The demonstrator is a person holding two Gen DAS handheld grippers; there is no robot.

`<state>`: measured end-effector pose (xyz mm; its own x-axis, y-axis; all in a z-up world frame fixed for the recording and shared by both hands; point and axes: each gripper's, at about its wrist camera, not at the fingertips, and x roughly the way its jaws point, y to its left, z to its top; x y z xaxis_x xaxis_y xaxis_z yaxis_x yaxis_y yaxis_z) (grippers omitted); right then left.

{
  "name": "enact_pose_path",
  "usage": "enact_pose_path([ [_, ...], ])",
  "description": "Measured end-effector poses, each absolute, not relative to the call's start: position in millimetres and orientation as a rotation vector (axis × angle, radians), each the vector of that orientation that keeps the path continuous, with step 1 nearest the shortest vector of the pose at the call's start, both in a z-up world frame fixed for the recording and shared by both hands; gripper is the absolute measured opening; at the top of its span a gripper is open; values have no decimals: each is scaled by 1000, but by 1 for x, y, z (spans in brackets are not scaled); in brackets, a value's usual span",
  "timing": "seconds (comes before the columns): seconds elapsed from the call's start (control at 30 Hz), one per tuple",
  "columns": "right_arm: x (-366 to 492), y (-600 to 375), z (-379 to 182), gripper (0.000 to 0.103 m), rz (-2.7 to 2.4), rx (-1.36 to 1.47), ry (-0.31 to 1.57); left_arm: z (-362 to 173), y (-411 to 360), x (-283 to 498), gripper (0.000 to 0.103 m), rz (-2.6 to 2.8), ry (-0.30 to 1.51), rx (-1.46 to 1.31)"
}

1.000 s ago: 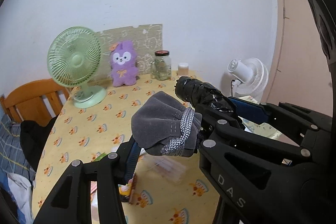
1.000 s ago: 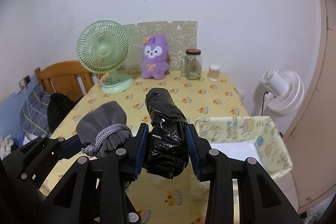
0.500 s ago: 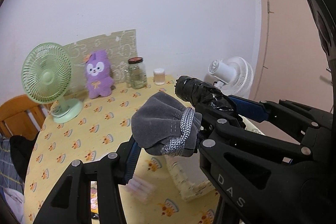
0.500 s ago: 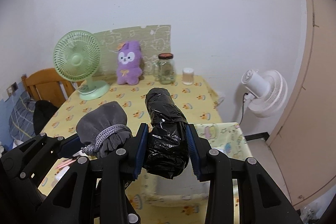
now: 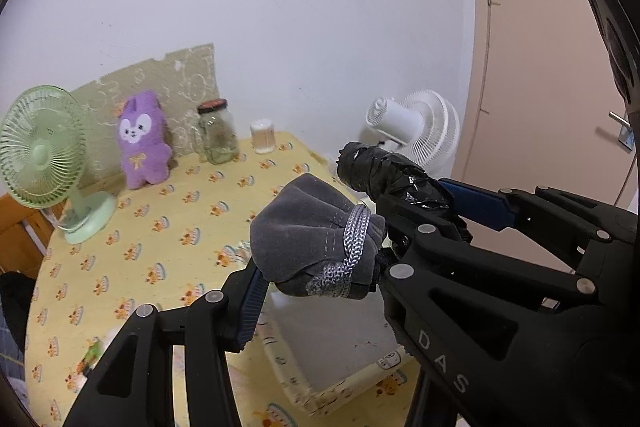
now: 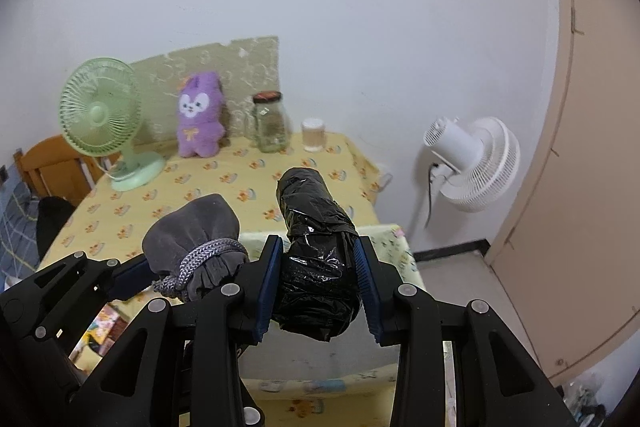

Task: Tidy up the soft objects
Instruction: 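Carry the grey pouch and black umbrella over the patterned box with both tools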

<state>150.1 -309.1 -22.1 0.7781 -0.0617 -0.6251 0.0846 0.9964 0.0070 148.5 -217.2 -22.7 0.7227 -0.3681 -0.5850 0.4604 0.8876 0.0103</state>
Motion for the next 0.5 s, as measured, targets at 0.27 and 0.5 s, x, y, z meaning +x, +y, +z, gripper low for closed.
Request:
enact_pose_path([
  [0.27, 161, -327, -55, 40, -115, 54, 749, -54, -231, 163, 56, -476, 691, 167],
  [0.5, 168, -335, -84, 40, -112, 65, 810, -78, -241, 172, 60, -458, 746, 206],
])
